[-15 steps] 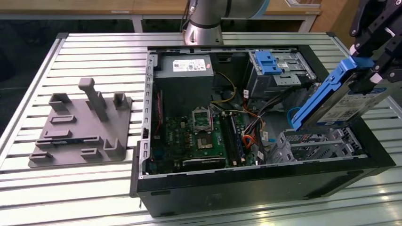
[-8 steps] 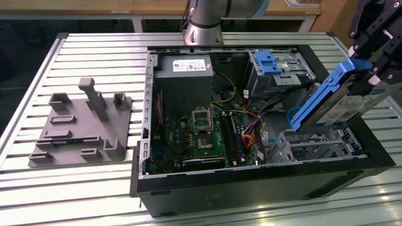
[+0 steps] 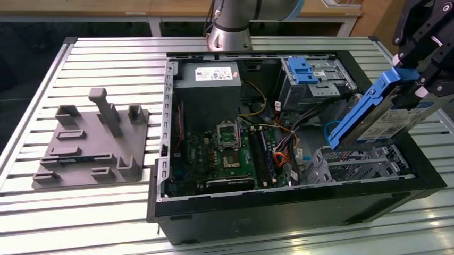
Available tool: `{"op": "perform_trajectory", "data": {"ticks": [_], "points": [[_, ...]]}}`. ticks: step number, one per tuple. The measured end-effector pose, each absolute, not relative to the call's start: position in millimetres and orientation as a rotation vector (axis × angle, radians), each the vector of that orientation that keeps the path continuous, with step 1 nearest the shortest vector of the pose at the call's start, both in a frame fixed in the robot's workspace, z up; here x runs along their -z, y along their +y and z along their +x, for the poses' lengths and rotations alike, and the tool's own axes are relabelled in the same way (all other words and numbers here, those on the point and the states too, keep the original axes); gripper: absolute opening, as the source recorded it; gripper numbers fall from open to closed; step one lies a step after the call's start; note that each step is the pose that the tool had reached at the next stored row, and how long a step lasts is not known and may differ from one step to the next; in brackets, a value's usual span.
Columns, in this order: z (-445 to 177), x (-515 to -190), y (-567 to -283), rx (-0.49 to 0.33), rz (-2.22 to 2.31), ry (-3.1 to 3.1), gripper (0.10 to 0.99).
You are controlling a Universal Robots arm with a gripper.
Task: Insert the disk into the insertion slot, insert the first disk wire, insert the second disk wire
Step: 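Insert the disk into the insertion slot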
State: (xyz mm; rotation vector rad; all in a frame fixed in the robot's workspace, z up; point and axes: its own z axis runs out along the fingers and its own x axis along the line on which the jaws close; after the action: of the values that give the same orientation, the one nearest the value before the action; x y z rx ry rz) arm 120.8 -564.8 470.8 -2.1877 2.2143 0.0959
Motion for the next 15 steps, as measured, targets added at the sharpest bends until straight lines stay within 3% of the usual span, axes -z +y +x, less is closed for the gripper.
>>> {"op": "perform_trajectory", "data": {"ticks": [15], "points": [[121.8, -466.5, -564.9, -0.096, -2.177, 2.224, 0.361]]}}
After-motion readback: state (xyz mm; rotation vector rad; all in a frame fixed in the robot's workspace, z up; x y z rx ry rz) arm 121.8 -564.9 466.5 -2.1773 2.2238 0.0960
